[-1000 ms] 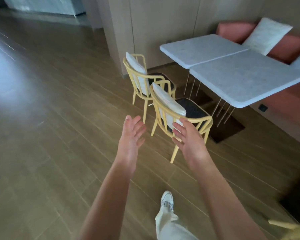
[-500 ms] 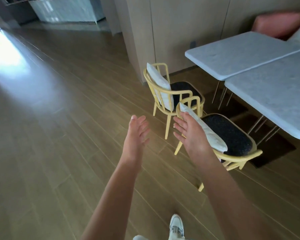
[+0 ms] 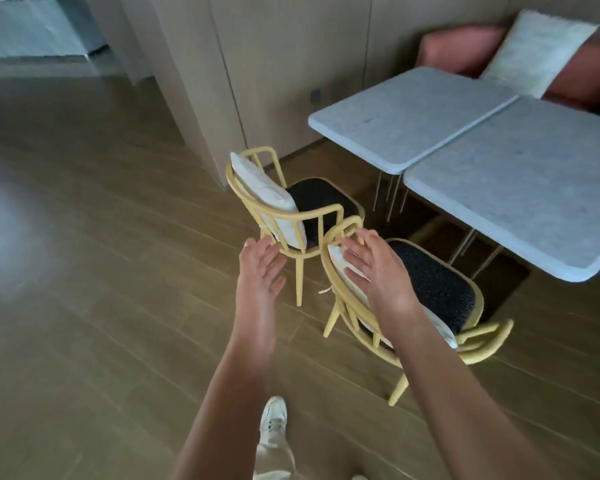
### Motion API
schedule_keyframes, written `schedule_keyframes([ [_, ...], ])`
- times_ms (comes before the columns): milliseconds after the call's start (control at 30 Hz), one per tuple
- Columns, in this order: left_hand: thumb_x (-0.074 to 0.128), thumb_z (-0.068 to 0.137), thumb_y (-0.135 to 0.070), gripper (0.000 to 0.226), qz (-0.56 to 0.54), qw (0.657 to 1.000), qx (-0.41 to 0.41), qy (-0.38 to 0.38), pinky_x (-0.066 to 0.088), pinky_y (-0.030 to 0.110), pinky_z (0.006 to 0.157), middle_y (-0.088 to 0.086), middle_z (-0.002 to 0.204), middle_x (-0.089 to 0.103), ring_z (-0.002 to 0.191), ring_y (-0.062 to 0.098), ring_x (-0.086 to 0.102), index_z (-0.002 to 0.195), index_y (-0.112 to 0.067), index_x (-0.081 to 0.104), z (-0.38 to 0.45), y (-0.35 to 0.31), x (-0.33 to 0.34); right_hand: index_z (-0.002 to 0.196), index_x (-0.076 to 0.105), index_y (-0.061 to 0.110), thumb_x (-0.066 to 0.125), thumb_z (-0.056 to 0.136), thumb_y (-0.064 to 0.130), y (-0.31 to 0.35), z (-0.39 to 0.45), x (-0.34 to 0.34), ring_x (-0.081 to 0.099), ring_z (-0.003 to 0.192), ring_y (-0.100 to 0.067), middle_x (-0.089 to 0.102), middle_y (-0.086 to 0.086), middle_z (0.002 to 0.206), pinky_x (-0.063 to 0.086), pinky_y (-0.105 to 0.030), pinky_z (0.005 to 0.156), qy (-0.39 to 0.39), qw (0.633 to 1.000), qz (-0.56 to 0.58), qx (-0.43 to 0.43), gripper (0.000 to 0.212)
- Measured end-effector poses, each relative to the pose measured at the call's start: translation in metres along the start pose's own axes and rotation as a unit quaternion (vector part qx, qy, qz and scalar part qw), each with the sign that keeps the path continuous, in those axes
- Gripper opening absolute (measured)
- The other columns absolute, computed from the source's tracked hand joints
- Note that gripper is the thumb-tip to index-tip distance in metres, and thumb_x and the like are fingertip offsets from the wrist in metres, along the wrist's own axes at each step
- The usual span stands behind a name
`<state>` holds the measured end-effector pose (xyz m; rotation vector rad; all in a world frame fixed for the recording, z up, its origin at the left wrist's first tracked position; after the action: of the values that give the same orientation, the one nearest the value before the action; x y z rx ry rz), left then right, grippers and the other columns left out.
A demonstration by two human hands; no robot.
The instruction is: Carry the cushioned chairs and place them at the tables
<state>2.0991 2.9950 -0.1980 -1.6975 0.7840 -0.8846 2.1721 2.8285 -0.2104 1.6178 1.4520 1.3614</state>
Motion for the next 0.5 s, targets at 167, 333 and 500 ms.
schedule_keyframes([
  [167, 0.037, 0.103, -0.056, 0.048, 0.023, 0.993, -0.081, 0.085, 0.047, 0.039, 0.105, -0.007, 0.129, 0.068, 0.113, 0.008, 0.067, 0.136, -0.027, 0.058, 0.088, 0.018, 0.016, 0.108, 0.062, 0.038, 0.049, 0.101, 0.043, 0.005, 0.039, -0.005, 0.067, 0.107, -0.005, 0.075, 0.012, 0.108, 0.052, -0.034, 0.099, -0.140, 0.990, -0.006, -0.030, 0.016],
  [333, 0.041, 0.105, -0.049, 0.036, 0.059, 0.972, -0.156, 0.163, 0.049, 0.041, 0.103, -0.007, 0.115, 0.075, 0.102, 0.009, 0.072, 0.127, -0.028, 0.061, 0.150, 0.043, 0.033, 0.127, 0.058, 0.027, 0.050, 0.103, 0.039, -0.009, 0.053, -0.011, 0.066, 0.112, -0.012, 0.072, 0.005, 0.117, 0.050, -0.040, 0.104, -0.252, 0.968, 0.021, -0.007, 0.028],
  [500, 0.040, 0.106, -0.044, 0.034, 0.104, 0.948, -0.206, 0.217, 0.049, 0.045, 0.104, -0.006, 0.110, 0.077, 0.099, 0.012, 0.074, 0.127, -0.026, 0.062, 0.175, 0.077, 0.050, 0.129, 0.049, 0.026, 0.049, 0.104, 0.036, -0.029, 0.045, -0.031, 0.063, 0.116, -0.018, 0.067, 0.000, 0.125, 0.047, -0.044, 0.108, -0.334, 0.941, 0.061, 0.015, 0.026],
])
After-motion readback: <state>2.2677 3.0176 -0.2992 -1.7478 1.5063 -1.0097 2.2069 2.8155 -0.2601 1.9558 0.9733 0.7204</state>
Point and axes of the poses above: each hand's wrist, its own z-axis towards the middle knuckle, its own x-axis out of the palm, y = z × x, the point moved 5 cm from there along z, towards the middle knuckle
